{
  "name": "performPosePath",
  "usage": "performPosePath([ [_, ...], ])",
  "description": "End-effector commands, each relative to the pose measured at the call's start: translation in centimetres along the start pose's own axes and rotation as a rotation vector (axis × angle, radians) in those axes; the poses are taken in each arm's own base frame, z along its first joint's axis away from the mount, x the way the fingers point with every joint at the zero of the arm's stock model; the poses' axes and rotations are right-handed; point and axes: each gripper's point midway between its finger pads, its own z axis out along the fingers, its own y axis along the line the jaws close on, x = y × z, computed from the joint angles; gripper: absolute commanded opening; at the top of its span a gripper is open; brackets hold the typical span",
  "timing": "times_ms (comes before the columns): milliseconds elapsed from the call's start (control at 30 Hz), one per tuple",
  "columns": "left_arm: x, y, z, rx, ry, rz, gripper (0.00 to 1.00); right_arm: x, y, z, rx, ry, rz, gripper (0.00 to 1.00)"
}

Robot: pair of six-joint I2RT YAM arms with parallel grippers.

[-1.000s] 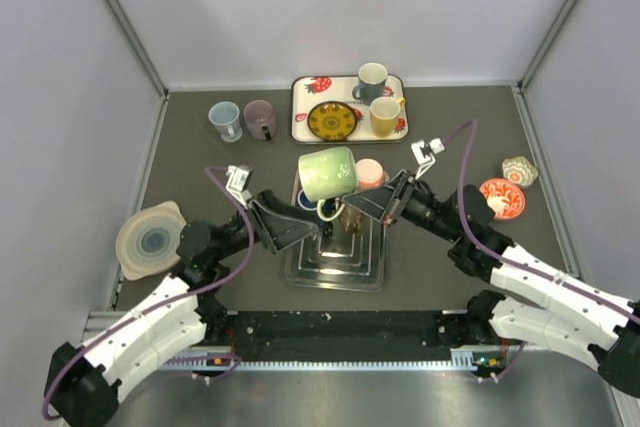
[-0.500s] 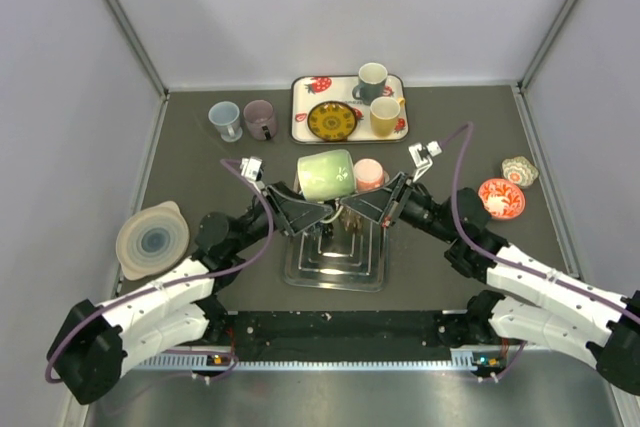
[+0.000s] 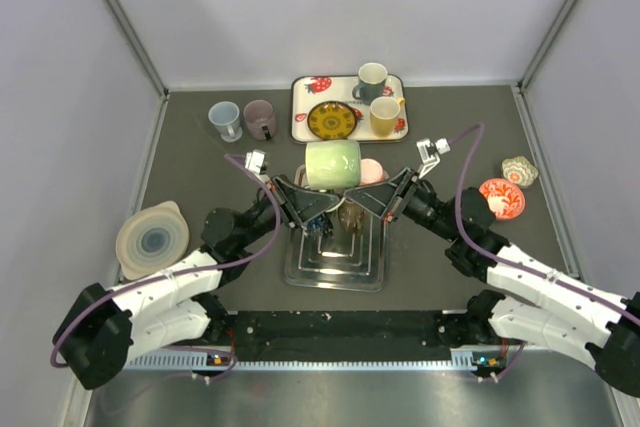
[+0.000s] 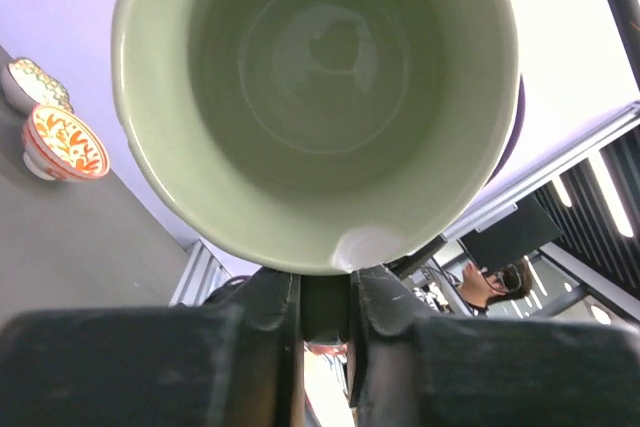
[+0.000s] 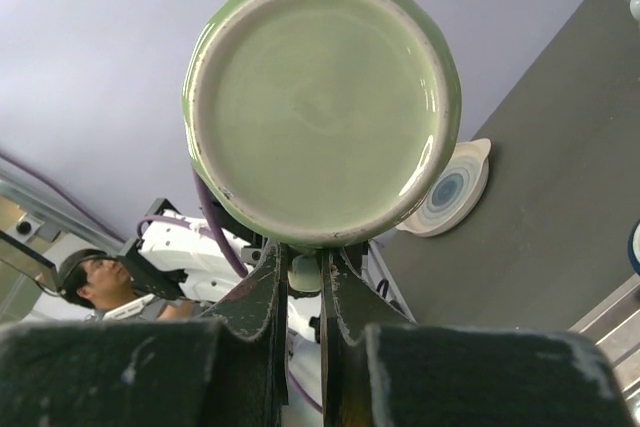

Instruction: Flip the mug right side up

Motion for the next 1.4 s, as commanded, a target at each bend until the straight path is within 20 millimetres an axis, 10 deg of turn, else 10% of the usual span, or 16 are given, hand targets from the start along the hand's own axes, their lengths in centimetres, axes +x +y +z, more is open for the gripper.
performPosePath([
  [0, -2.1, -5.4, 1.0, 0.184, -0.067, 0.074, 0.00, 0.2, 1.3, -0.5, -0.064, 0.010, -0.053, 0.00],
  [167, -1.3, -4.7, 1.3, 0.152, -0.013, 0.087, 0.00, 0.8, 0.7, -0.5, -0.018, 0.068, -0.090, 0.00],
  [467, -2.3, -3.0, 0.4, -0.030, -0.043, 0.288, 0.00, 0.1, 0.6, -1.0, 0.085, 0.115, -0.188, 0.56],
  [733, -10.5, -2.6, -2.2, -0.455, -0.255, 0.644, 0.00, -1.5, -1.0, -3.2, 0.288, 0.118, -0.279, 0.67],
  [967, -19.7, 5.5, -11.5, -1.258, -0.298, 0.742, 0.00, -1.9, -4.6, -6.7, 0.521, 0.140, -0.362, 0.70],
  [1367, -31.0, 16.3, -24.5, -1.698, -0.469, 0.470, 0.00, -0.6, -8.2, -8.2, 0.639, 0.232, -0.434, 0.68],
])
